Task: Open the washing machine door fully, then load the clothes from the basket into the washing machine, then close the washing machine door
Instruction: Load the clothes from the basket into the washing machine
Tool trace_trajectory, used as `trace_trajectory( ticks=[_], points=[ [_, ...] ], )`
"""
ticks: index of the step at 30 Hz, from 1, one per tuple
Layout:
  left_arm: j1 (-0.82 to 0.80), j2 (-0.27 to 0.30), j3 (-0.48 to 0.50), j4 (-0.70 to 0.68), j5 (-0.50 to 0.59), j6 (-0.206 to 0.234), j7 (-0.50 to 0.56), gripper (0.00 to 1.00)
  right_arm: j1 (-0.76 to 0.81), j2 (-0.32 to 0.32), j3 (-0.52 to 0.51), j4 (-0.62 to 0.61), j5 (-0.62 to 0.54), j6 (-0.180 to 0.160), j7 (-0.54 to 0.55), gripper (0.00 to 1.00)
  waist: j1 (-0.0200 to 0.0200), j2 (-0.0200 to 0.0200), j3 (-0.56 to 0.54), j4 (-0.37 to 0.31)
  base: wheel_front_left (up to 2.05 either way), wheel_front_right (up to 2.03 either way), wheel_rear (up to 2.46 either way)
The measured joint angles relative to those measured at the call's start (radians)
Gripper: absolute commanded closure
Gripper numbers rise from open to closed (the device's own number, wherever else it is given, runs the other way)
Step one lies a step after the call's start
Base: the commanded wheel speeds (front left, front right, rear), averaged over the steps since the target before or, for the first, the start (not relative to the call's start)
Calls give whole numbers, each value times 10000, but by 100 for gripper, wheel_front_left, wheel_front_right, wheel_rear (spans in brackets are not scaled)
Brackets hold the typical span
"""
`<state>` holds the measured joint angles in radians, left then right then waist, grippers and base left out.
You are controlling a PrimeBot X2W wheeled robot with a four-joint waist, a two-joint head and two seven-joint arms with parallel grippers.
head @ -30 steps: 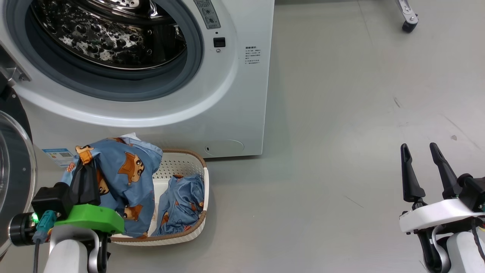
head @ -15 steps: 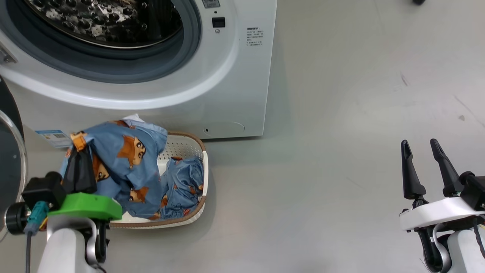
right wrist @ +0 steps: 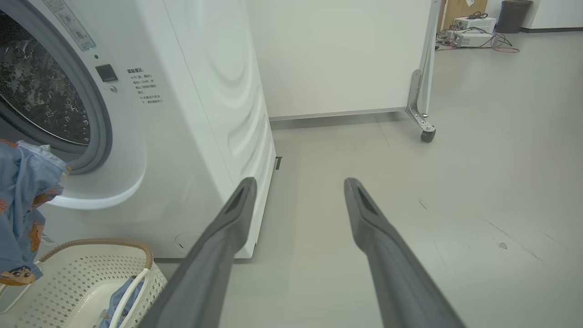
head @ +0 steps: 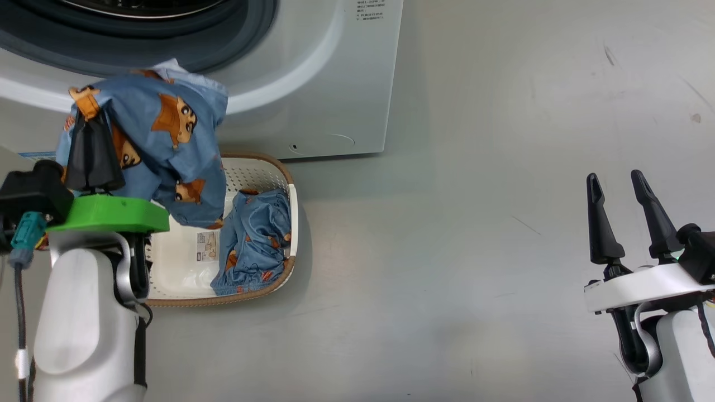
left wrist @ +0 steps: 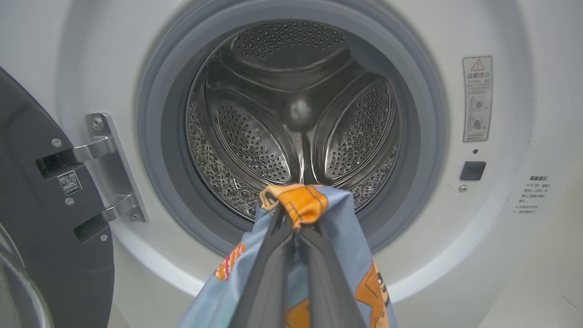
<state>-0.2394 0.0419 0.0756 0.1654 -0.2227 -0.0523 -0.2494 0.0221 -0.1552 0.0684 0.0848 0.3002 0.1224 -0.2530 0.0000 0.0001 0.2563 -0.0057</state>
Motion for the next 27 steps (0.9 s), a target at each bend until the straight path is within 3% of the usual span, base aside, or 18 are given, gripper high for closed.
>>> trace_trajectory(
  ticks=[13, 27],
  points=[
    [-2461, 750, 234, 848, 301, 186, 21, 100, -601, -27, 79, 17, 242, 0, 0, 0, 0, 0, 972, -394, 0, 0, 0],
    [-4498, 1133, 518, 1503, 314, 324, 196, 100, -905, -113, 21, -12, 391, 0, 0, 0, 0, 0, 1817, -529, 0, 0, 0]
  ],
)
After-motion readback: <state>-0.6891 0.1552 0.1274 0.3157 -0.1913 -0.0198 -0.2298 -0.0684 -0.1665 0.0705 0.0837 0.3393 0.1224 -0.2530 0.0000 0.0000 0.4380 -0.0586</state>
